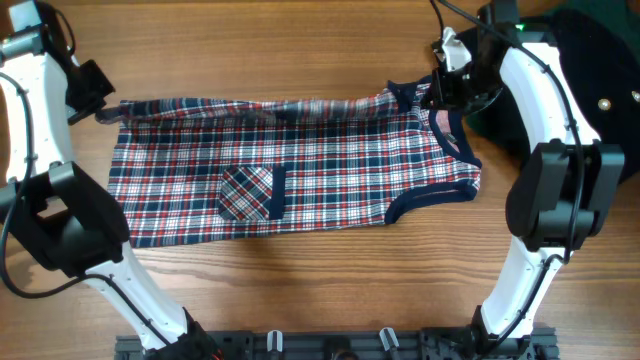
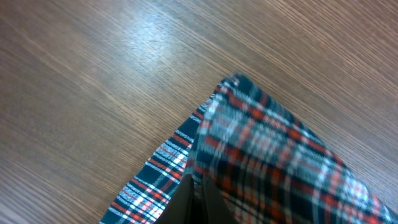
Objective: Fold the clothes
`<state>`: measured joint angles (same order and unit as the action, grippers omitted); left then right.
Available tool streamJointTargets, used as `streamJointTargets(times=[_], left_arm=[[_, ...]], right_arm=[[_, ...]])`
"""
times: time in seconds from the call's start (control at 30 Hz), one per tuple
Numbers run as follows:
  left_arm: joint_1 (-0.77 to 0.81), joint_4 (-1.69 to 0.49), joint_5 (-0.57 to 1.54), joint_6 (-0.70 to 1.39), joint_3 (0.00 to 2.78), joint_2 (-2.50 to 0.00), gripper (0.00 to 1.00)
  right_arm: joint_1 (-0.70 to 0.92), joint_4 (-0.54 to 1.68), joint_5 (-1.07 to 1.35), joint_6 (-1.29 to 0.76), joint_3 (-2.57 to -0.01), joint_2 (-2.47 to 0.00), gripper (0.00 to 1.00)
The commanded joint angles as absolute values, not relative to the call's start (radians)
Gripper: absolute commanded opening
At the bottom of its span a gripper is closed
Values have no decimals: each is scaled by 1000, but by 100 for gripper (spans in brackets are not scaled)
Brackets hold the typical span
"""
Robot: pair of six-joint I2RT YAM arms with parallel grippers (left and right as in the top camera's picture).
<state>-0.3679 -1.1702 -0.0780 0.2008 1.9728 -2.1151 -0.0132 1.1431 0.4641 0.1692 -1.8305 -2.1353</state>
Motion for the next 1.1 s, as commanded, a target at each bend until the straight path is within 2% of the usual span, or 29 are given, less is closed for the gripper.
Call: streamJointTargets(times=[0.0,0.3,0.4,0.5,0.73,0.8,0.9,1.07], left_arm=[[-401,-1166,-91,231,1946,-2110,4],[-401,-1171,-60,244,1934,-2110,4],[-401,-1184,12,244,1934,-2110,33],[-397,-1227,10,244,1934,-2110,51],[-380,-1221,63,244,1934,-2115,56],[-344,-1178,75,244,1934,-2129,60],[-282,-1114,74,243,1930,-2147,63],[-220,-1068,70,243,1930,-2168,65]], right_arm=[[-14,1169,419,123,-1807,-2111,4],[-13,1101,419,105,-1753,-2111,4],[-13,1057,420,102,-1753,-2111,4],[-13,1036,420,102,-1754,-2111,4],[5,896,502,91,-1754,-2111,5],[46,828,485,75,-1754,-2111,12],[128,770,351,72,-1754,-2114,36],[176,794,288,-29,-1754,-2118,45]])
